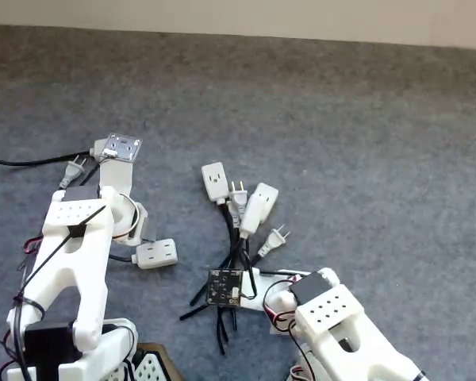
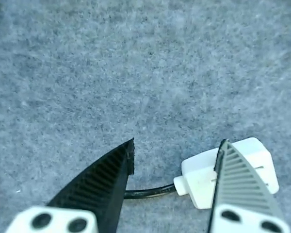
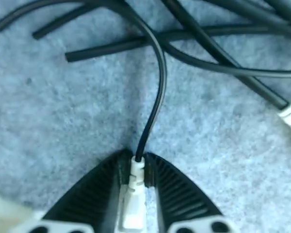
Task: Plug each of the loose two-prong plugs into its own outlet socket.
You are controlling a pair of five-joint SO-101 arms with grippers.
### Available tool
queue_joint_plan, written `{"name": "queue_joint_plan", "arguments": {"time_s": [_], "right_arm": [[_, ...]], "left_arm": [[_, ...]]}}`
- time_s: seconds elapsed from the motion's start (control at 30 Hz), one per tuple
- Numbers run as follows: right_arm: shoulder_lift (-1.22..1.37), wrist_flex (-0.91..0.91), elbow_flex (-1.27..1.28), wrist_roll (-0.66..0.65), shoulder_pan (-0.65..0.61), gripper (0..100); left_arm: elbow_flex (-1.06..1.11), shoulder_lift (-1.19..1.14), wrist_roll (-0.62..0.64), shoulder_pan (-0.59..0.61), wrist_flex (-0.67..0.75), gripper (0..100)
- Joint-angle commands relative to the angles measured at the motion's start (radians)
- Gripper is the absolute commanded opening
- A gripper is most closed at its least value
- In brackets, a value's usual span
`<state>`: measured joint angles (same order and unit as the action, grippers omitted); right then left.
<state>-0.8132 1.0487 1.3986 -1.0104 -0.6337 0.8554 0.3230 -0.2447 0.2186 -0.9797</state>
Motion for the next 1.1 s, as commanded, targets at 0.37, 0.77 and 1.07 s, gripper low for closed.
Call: {"name": "queue_joint_plan", "arguments": {"time_s": [0.37, 0.77, 1.07], "right_arm": [[-0.002, 0.104, -0.051, 0.008, -0.010, 12.1], [-0.002, 0.107, -0.108, -0.103, 0.189, 1.0], [-0.002, 0.104, -0.136, -0.098, 0.157, 0.6]], "left_arm": [[-0.002, -0.001, 0.003, -0.018, 0.005, 28], [-0.002, -0.001, 0.003, -0.018, 0.008, 28], [0.012, -0.001, 0.003, -0.019, 0.017, 28]]}}
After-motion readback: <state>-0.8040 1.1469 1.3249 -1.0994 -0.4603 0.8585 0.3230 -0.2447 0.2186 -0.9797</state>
